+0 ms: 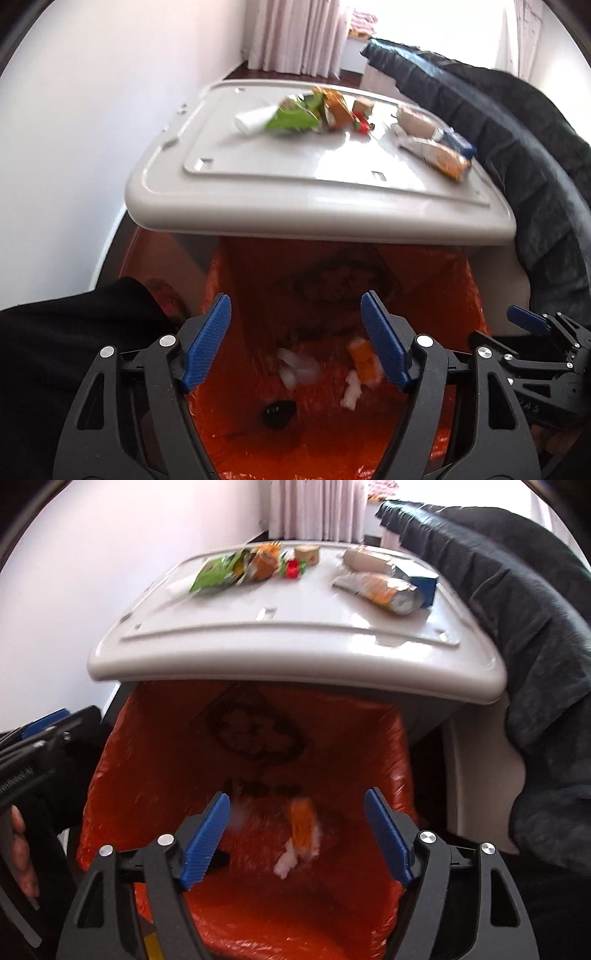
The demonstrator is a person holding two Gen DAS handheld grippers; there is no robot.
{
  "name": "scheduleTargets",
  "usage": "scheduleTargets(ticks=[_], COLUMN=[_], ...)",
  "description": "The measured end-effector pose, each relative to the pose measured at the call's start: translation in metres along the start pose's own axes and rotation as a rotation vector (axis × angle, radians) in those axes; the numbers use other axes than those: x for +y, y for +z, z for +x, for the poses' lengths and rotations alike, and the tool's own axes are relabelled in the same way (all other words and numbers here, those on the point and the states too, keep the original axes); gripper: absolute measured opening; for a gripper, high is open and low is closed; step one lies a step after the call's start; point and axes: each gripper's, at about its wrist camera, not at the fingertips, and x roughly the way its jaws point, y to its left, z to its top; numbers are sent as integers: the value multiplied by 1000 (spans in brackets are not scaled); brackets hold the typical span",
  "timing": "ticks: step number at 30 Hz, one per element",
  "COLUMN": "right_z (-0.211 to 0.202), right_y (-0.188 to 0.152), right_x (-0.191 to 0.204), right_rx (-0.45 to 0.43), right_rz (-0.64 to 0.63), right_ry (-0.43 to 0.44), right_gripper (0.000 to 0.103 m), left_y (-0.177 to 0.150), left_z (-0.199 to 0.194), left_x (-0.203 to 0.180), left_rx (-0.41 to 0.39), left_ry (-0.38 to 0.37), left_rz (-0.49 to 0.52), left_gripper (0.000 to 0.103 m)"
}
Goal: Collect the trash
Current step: 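Move both tools over the orange bin and open both to drop items, then grasp the green chip bag with the left tool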
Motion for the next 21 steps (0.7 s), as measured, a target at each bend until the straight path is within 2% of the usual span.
scheduleTargets(ticks=[7,9,13,15,17,21], right_z=[-6,-7,-13,-18,-23,-31], right_y=[10,15,33,43,57,80], right_x=[-3,-2,-4,-8,-14,-26], right_rx=[-39,-50,-85,-107,-138,-194], right_rz=[-5,-8,-8,-7,12,44], right_ry=[-10,-10,-5,-7,-4,-11], right_gripper=[74,74,74,74,75,83], left_y=[21,30,58,77,93,131], left_z=[-1,-1,8,17,27,51], left_x=[9,10,7,3,0,-6], left_rx=[-49,-66,-87,-110,-134,-148], left_ry=[-19,-46,-117,-117,-113,-138], left_rz=[-27,-26,-4,21,50,120], left_gripper=[71,71,74,80,80,80])
